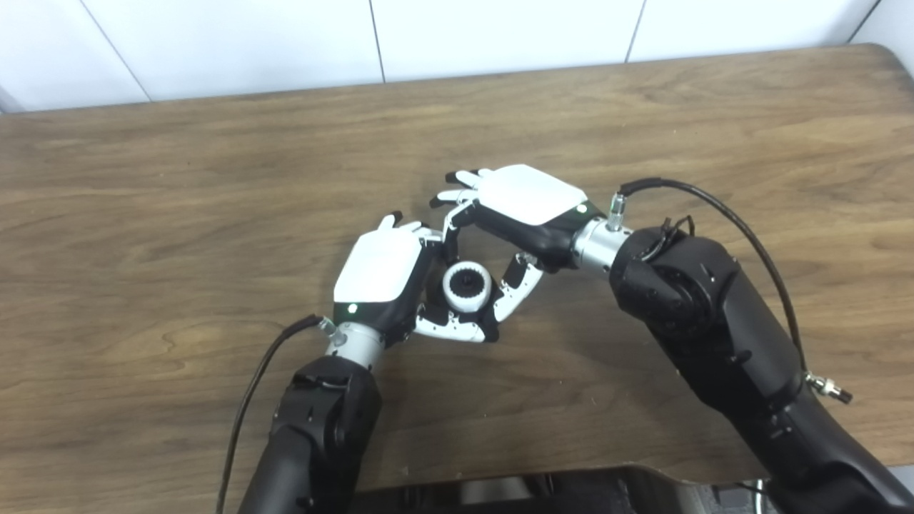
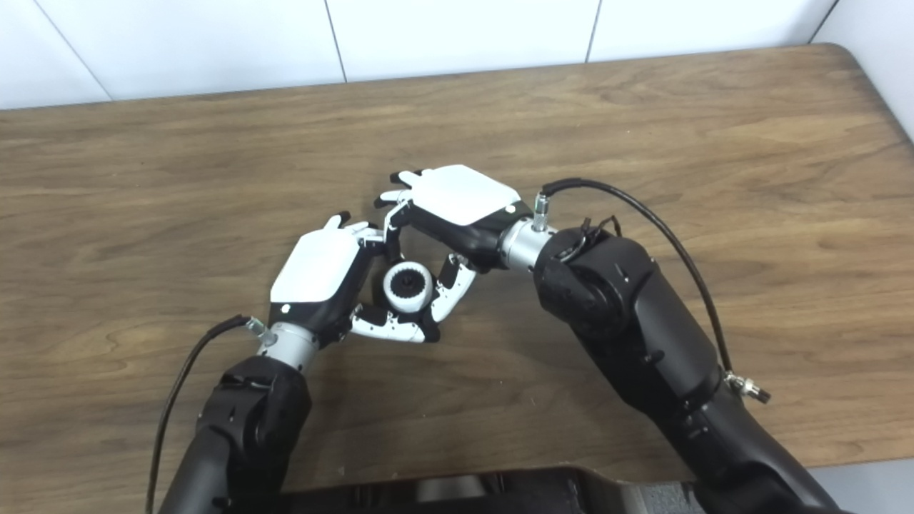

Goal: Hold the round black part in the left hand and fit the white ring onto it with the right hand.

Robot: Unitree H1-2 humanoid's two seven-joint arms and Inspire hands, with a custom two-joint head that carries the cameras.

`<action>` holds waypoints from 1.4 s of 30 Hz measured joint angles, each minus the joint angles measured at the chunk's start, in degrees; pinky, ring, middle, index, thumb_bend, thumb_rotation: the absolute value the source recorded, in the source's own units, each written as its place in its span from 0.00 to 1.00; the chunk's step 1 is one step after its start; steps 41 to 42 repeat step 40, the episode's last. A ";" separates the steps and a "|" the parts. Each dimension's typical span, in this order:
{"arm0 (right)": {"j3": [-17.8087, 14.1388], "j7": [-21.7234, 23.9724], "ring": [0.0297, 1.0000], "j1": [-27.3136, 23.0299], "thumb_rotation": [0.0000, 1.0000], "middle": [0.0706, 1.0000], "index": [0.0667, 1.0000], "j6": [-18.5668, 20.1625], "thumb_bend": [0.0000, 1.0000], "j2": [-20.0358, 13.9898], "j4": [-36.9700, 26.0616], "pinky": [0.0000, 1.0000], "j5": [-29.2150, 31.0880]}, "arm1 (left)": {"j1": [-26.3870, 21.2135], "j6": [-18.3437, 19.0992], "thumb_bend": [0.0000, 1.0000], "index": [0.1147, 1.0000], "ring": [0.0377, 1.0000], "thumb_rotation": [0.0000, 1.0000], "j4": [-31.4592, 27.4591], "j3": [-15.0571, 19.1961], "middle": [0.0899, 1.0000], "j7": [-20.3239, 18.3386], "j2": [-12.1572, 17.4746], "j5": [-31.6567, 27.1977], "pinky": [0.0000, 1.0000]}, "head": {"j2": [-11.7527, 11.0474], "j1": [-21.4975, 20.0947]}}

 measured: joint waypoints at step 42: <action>-10.33 1.28 1.00 -3.26 0.20 0.90 0.61 5.55 0.95 -4.55 -2.48 1.00 2.68 | 0.08 -0.42 0.52 0.42 0.87 0.06 0.06 0.73 0.75 0.25 0.30 -1.00 0.99 | -0.70 -0.18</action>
